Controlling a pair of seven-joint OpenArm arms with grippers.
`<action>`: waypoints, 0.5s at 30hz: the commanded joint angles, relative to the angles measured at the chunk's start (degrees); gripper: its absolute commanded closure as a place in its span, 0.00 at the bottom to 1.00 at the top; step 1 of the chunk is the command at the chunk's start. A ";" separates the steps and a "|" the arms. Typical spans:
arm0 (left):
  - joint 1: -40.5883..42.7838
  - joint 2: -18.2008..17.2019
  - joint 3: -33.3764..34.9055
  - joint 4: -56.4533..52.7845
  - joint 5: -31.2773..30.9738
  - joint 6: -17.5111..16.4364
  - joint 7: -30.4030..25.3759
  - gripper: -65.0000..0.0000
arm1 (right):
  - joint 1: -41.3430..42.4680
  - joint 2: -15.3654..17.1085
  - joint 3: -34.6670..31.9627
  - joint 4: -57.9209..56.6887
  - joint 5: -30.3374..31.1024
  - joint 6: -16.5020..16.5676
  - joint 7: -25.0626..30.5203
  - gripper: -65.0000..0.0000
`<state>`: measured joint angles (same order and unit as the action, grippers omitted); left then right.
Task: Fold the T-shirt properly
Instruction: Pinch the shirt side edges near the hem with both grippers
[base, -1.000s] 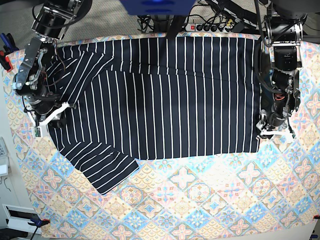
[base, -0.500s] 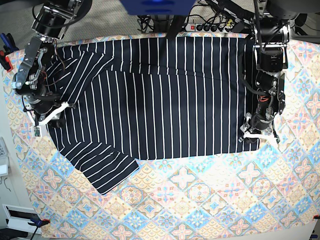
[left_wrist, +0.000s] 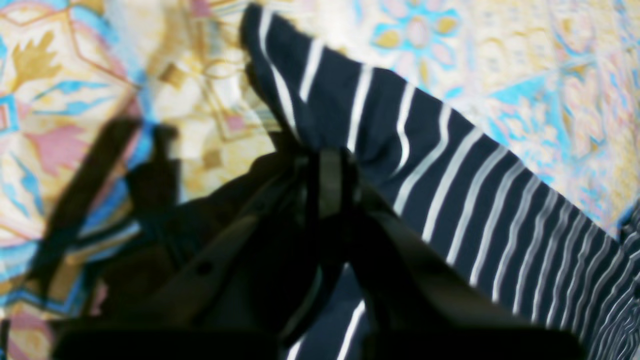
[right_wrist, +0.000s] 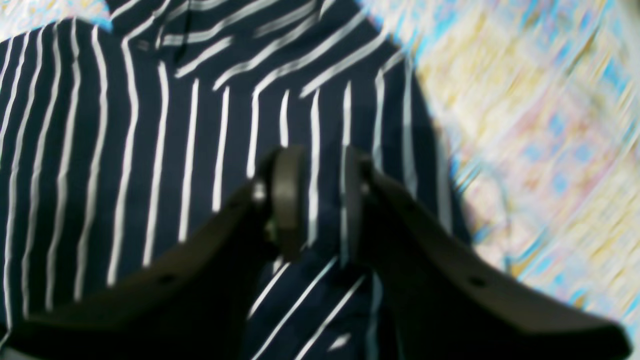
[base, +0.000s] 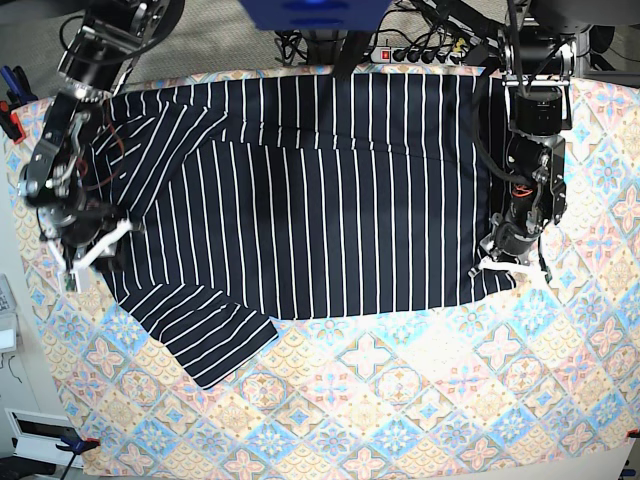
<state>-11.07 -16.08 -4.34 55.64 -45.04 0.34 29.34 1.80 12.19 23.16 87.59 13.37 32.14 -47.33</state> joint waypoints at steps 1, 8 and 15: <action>-0.31 -0.76 -0.19 1.90 -0.11 -0.29 -0.73 1.00 | 2.02 1.05 0.27 -0.78 -1.45 -0.36 0.96 0.68; 4.17 -0.76 -0.28 7.62 -0.11 -0.29 -0.73 1.00 | 10.81 6.06 -6.67 -15.11 -3.21 -0.18 4.39 0.56; 6.81 -0.85 -0.63 10.43 -0.11 -0.29 -0.73 1.00 | 19.87 10.10 -15.82 -34.10 -3.30 -0.18 15.90 0.55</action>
<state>-3.46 -16.19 -4.71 64.71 -44.99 0.49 29.50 20.21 20.71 6.98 52.38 9.47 31.88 -32.45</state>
